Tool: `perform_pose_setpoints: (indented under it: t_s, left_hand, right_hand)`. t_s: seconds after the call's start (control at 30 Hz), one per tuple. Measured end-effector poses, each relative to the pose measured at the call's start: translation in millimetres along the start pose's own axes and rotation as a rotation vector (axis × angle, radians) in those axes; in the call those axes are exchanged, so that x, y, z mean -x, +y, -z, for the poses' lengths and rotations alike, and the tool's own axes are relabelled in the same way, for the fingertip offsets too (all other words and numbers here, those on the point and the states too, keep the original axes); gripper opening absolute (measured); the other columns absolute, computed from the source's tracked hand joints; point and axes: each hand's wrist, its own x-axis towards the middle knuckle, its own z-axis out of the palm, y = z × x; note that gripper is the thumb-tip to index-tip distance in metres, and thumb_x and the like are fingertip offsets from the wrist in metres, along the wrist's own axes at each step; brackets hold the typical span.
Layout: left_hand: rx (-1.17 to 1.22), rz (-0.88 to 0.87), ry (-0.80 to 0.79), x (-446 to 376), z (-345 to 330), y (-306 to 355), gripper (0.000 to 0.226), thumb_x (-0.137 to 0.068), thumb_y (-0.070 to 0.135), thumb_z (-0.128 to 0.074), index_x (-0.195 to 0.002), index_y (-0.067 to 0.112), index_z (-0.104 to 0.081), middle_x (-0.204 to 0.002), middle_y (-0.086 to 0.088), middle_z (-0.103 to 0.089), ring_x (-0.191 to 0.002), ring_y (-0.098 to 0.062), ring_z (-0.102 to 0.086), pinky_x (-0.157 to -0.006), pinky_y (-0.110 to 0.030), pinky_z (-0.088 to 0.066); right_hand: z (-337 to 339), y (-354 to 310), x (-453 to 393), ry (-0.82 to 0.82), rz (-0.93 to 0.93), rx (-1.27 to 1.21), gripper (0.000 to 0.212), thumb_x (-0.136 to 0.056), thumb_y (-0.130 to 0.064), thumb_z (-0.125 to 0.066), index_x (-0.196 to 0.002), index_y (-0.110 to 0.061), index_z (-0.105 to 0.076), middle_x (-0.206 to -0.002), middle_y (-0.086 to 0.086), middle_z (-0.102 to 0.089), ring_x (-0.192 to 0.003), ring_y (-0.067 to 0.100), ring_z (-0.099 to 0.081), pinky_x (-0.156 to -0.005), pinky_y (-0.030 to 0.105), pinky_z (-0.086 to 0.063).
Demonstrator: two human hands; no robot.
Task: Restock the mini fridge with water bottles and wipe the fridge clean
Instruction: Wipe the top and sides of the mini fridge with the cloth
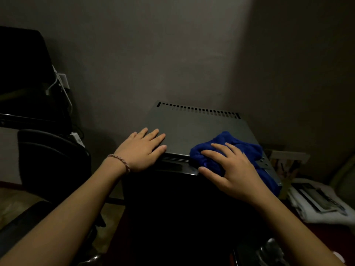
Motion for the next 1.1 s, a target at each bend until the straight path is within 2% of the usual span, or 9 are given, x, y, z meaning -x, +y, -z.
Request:
perform_pose_setpoints:
  t_s: [0.17, 0.23, 0.37, 0.47, 0.6, 0.7, 0.83, 1.03, 1.1]
  left_hand:
    - [0.028, 0.006, 0.061, 1, 2, -2, 0.064, -0.098, 0.066, -0.018, -0.156, 0.04, -0.015, -0.165, 0.011, -0.011, -0.152, -0.02, -0.008, -0.123, -0.045, -0.011]
    - [0.056, 0.02, 0.103, 5, 3, 2, 0.062, -0.098, 0.064, -0.025, -0.155, 0.037, -0.023, -0.164, 0.009, -0.019, -0.151, -0.02, -0.015, -0.123, -0.044, -0.016]
    - [0.057, 0.066, 0.295, 21, 0, 14, 0.054, -0.1, 0.055, -0.037, -0.145, 0.027, -0.046, -0.154, 0.005, -0.043, -0.145, -0.019, -0.034, -0.116, -0.038, -0.031]
    - [0.019, 0.078, 0.307, 28, -7, 17, 0.057, -0.1, 0.055, -0.032, -0.147, 0.025, -0.044, -0.155, 0.003, -0.041, -0.145, -0.02, -0.034, -0.117, -0.037, -0.029]
    - [-0.101, 0.148, 0.356, 43, -25, 23, 0.071, -0.095, 0.066, -0.012, -0.152, 0.03, -0.034, -0.159, 0.008, -0.032, -0.148, -0.018, -0.028, -0.119, -0.04, -0.024]
    - [-0.127, 0.182, 0.438, 53, -36, 28, 0.075, -0.094, 0.068, -0.005, -0.15, 0.032, -0.038, -0.157, 0.008, -0.037, -0.146, -0.019, -0.032, -0.116, -0.041, -0.028]
    - [-0.113, 0.164, 0.493, 63, -42, 25, 0.076, -0.094, 0.07, -0.006, -0.147, 0.03, -0.044, -0.152, 0.005, -0.045, -0.143, -0.023, -0.037, -0.11, -0.043, -0.036]
    - [-0.037, 0.039, 0.575, 69, -59, 10, 0.068, -0.097, 0.07, -0.021, -0.146, 0.028, -0.046, -0.149, 0.002, -0.048, -0.14, -0.025, -0.037, -0.112, -0.046, -0.035]
    - [-0.016, 0.01, 0.598, 69, -65, 4, 0.067, -0.096, 0.07, -0.025, -0.146, 0.029, -0.044, -0.151, 0.002, -0.044, -0.139, -0.025, -0.033, -0.113, -0.047, -0.033]
  right_hand:
    - [-4, -3, 10, 0.072, -0.01, 0.021, 0.068, -0.085, -0.086, -0.028, -0.143, -0.052, -0.038, -0.155, -0.018, -0.036, -0.148, 0.02, -0.023, -0.114, 0.059, -0.029]
    - [-11, -4, 21, 0.161, 0.025, 0.02, 0.065, -0.087, -0.083, -0.031, -0.141, -0.048, -0.044, -0.151, -0.014, -0.043, -0.145, 0.022, -0.03, -0.11, 0.058, -0.036]
    - [-29, 2, 42, 0.364, 0.094, 0.03, 0.06, -0.091, -0.074, -0.044, -0.136, -0.036, -0.055, -0.142, -0.005, -0.055, -0.138, 0.029, -0.042, -0.103, 0.059, -0.043]
    - [-35, 4, 44, 0.424, 0.104, 0.054, 0.059, -0.091, -0.072, -0.045, -0.133, -0.032, -0.057, -0.138, -0.001, -0.058, -0.134, 0.034, -0.046, -0.099, 0.061, -0.044]
    - [-41, 1, 44, 0.536, 0.135, 0.059, 0.055, -0.089, -0.067, -0.052, -0.129, -0.029, -0.06, -0.133, 0.004, -0.062, -0.129, 0.039, -0.05, -0.092, 0.064, -0.046]
    - [-50, -1, 49, 0.635, 0.126, 0.097, 0.052, -0.089, -0.061, -0.059, -0.127, -0.027, -0.064, -0.132, 0.007, -0.062, -0.128, 0.041, -0.05, -0.092, 0.066, -0.044]
    - [-64, -3, 59, 0.732, 0.133, 0.136, 0.048, -0.09, -0.058, -0.06, -0.126, -0.027, -0.062, -0.133, 0.008, -0.06, -0.129, 0.04, -0.048, -0.096, 0.067, -0.04]
    - [-84, -13, 56, 0.818, 0.022, 0.146, 0.048, -0.092, -0.061, -0.054, -0.129, -0.031, -0.056, -0.137, 0.004, -0.057, -0.134, 0.037, -0.044, -0.1, 0.066, -0.035]
    - [-92, -18, 55, 0.841, -0.034, 0.142, 0.049, -0.092, -0.062, -0.052, -0.131, -0.031, -0.056, -0.141, 0.003, -0.053, -0.137, 0.037, -0.039, -0.1, 0.066, -0.036]
